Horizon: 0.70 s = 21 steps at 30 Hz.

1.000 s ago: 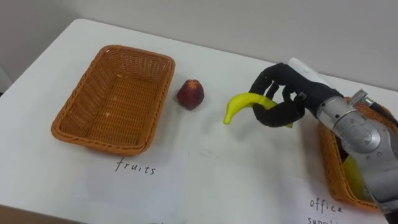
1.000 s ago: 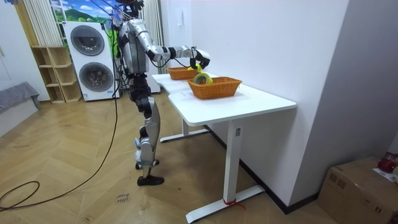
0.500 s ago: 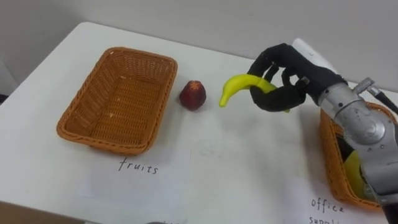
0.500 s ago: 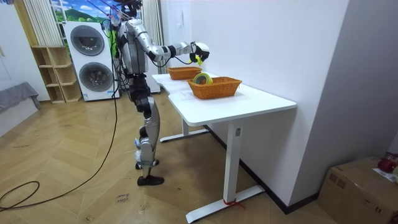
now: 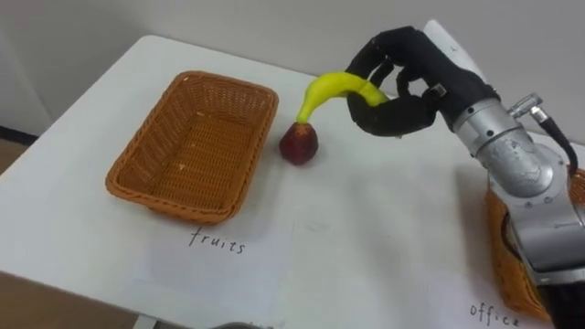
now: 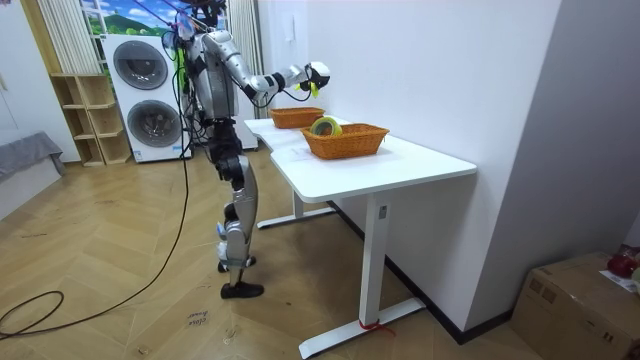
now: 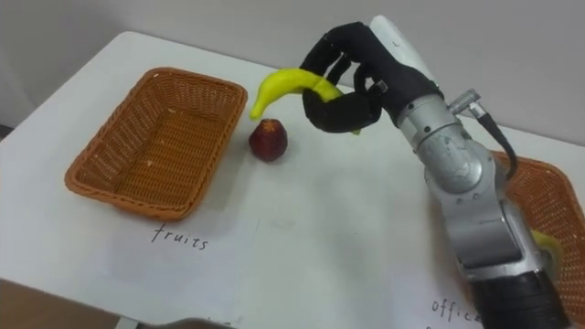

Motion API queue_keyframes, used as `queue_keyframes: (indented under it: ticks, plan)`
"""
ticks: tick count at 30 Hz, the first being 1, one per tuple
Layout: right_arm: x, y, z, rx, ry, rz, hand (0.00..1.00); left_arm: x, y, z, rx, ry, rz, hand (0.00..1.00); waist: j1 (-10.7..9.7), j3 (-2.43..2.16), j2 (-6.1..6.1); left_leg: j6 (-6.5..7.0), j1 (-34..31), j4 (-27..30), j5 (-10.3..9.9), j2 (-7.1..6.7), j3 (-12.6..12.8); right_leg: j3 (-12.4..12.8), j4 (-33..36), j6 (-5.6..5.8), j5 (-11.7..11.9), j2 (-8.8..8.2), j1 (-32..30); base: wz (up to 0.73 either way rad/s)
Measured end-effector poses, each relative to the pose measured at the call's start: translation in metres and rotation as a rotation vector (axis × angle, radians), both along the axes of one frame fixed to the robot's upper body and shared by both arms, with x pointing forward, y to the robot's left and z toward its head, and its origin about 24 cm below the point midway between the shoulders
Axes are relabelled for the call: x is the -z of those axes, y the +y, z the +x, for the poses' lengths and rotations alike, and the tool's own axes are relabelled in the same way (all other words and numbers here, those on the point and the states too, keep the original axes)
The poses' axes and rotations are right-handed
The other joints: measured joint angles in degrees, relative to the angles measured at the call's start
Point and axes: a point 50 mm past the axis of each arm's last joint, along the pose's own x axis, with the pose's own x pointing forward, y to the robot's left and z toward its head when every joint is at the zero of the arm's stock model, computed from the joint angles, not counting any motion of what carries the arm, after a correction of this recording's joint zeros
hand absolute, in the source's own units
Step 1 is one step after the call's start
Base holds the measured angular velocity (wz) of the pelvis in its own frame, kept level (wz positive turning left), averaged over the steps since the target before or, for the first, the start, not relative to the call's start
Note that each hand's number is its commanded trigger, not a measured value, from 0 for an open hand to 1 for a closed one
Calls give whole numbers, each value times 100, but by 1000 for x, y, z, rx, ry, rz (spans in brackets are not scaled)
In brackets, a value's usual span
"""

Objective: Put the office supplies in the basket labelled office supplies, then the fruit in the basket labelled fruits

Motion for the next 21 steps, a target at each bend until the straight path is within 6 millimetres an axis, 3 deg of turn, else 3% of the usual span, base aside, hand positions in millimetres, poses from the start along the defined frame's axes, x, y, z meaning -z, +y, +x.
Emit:
queue_keyframes:
  ticks: [12, 21]
  plan:
    - [-10, 9, 6, 21, -49, -44, 100, -1, 1, -2, 35, 32, 5, 0, 179, -8, -11, 10, -84, 20, 7, -10, -164, -178, -8, 30, -18, -30, -6, 7]
    - [-10, 32, 6, -44, -70, -36, 100, -1, 1, 1, 39, 21, 10, 0, 411, 8, 12, 11, -67, -2, 8, -9, -201, -230, -10, 51, -31, -37, 3, 2]
